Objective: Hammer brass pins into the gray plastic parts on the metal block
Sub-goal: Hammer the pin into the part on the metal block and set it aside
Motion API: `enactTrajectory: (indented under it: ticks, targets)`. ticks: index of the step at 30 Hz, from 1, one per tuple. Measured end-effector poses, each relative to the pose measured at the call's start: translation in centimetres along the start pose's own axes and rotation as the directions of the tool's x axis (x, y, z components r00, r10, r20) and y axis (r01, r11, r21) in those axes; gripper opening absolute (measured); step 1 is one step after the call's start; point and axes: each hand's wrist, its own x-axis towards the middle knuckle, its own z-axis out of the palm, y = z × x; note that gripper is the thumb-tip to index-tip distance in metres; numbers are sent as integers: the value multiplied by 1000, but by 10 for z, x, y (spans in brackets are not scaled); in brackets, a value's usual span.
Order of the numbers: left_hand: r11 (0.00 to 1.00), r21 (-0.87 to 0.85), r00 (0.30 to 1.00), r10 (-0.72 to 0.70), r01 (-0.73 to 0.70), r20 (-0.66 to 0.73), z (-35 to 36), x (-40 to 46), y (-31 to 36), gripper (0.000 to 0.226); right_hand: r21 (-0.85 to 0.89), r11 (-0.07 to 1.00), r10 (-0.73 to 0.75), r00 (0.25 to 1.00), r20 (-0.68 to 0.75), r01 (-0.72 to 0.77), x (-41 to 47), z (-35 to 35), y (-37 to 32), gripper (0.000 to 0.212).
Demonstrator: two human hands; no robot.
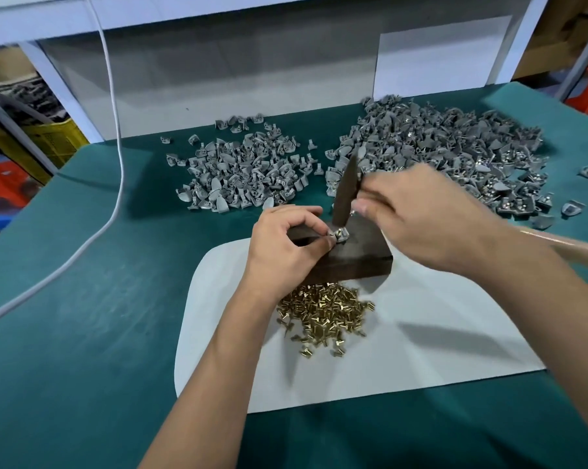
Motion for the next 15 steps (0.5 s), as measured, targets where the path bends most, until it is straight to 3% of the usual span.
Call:
enactTrajectory:
  ticks: [2, 3, 6, 7, 8, 11, 12, 15]
  targets:
    - [1000, 12, 1000, -3, 3, -3, 0, 1, 0, 13, 71, 997, -25, 987, -161, 37, -3, -1, -3, 21]
    - [1000, 8, 1000, 1, -1, -2, 0, 1, 0, 13, 62, 998, -15, 988, -156, 25, -4, 2, -5, 19]
    - [999, -28, 1000, 17, -17, 12, 0, 0, 2, 15, -93, 994, 63, 994, 87, -55, -8, 12, -11, 16]
    - [1000, -28, 1000, 14, -14, 12, 0, 0, 2, 15, -132, 990, 52, 993, 101, -39, -7, 9, -10, 16]
    - [1000, -24, 1000, 6, -5, 9, 0, -1, 2, 13, -145, 989, 33, 996, 81, -21, -5, 5, -8, 16]
    - [1000, -2, 1000, -9, 9, -8, 0, 0, 1, 11, -15, 1000, -13, 986, -167, 11, -8, 1, -9, 16]
    - [1000, -1, 1000, -6, 6, -11, 0, 0, 0, 12, 8, 1000, 1, 985, -172, 1, -8, 4, -11, 18]
    - [999, -37, 1000, 3, -2, 7, 0, 0, 2, 11, -129, 989, 80, 994, 74, -70, -7, 12, -15, 16]
